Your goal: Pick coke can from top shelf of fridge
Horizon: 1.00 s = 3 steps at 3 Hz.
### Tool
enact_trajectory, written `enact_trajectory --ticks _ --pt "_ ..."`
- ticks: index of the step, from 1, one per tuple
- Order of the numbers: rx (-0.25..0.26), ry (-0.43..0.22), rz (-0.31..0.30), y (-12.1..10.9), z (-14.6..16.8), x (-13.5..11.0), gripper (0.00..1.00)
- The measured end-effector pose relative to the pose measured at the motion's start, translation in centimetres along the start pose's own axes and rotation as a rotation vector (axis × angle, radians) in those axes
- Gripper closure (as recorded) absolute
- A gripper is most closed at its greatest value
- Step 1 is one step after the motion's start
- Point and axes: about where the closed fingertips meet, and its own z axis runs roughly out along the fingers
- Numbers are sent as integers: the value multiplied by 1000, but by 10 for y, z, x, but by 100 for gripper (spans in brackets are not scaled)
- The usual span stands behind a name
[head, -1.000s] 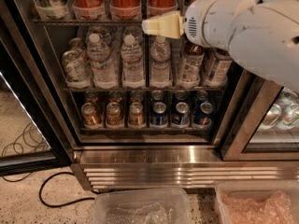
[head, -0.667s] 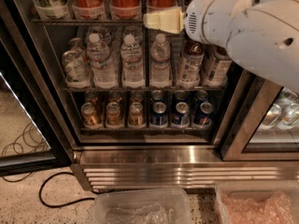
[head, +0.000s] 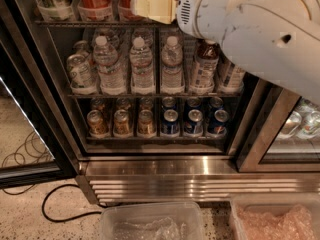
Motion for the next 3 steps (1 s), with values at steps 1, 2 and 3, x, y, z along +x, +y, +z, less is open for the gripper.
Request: enact_trajectory --ticks 1,2,3 --pt "-43 -14 19 22 7 -5 0" --pt "-46 -2 12 28 4 -4 0" --pt "-61 -28 -10 33 9 -6 0"
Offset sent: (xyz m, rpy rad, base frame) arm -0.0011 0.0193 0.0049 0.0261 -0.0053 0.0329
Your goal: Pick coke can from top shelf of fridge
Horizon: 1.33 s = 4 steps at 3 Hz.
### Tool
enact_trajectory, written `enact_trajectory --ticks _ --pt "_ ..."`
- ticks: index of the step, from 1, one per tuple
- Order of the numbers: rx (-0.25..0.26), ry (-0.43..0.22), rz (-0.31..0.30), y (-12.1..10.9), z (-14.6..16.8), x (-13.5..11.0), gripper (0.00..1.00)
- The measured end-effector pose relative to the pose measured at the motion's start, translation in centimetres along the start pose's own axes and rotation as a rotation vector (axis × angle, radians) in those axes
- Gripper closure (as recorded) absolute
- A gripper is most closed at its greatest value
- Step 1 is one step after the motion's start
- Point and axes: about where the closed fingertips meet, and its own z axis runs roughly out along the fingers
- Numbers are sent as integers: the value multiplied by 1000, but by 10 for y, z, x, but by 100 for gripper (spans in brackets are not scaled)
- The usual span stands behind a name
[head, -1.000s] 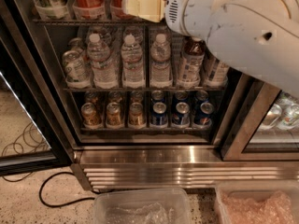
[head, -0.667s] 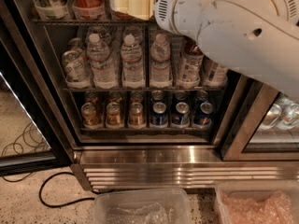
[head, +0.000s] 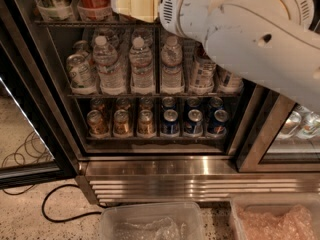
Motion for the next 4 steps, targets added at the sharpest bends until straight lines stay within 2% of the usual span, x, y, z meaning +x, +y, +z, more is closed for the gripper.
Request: enact_trajectory --ticks 2,4 --pt "-8 -49 -95 -11 15 0 0" --pt "38 -20 -150 -40 11 14 0"
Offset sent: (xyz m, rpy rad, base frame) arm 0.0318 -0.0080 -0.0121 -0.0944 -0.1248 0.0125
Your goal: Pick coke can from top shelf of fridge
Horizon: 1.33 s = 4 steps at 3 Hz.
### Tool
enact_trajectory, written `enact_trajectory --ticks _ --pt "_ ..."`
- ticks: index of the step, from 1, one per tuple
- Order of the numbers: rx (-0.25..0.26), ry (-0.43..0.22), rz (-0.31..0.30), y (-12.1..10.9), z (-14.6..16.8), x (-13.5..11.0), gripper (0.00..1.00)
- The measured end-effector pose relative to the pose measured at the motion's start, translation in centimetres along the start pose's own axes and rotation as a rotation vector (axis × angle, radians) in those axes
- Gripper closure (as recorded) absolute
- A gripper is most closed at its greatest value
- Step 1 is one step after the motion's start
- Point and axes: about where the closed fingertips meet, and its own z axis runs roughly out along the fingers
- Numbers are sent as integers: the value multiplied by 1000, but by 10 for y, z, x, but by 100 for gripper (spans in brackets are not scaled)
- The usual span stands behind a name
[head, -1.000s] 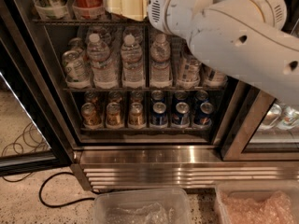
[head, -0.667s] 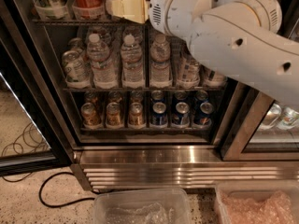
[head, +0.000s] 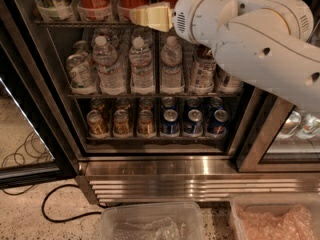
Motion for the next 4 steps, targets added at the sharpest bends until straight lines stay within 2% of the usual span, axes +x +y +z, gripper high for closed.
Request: enact_trajectory --ticks 1,2,4 --pt "26 -16 -21 -17 -4 -3 0" --pt "37 -48 -36 -27 -6 -13 19" --pt "23 -88 -31 -23 0 -23 23"
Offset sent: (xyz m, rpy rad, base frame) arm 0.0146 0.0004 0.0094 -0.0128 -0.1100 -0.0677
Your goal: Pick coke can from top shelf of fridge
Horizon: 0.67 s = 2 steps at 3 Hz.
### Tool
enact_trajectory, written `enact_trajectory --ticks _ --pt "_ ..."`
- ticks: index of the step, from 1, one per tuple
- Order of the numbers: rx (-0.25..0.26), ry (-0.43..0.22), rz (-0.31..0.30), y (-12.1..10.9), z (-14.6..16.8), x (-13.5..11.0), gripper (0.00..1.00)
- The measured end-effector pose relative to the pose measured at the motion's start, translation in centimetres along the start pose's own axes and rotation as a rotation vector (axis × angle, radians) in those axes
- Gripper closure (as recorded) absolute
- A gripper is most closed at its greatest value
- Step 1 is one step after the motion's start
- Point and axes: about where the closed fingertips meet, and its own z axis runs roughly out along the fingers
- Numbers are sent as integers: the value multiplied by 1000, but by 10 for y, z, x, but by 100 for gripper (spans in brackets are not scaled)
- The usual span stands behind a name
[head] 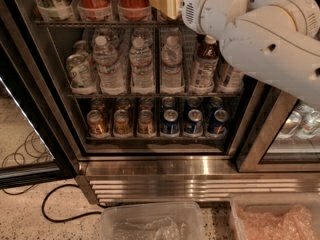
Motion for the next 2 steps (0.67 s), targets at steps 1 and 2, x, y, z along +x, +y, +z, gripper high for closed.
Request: enact_trajectory --ticks 1,2 --pt "-8 -3 8 5 3 1 23" --pt "-16 5 21 9 5 7 22"
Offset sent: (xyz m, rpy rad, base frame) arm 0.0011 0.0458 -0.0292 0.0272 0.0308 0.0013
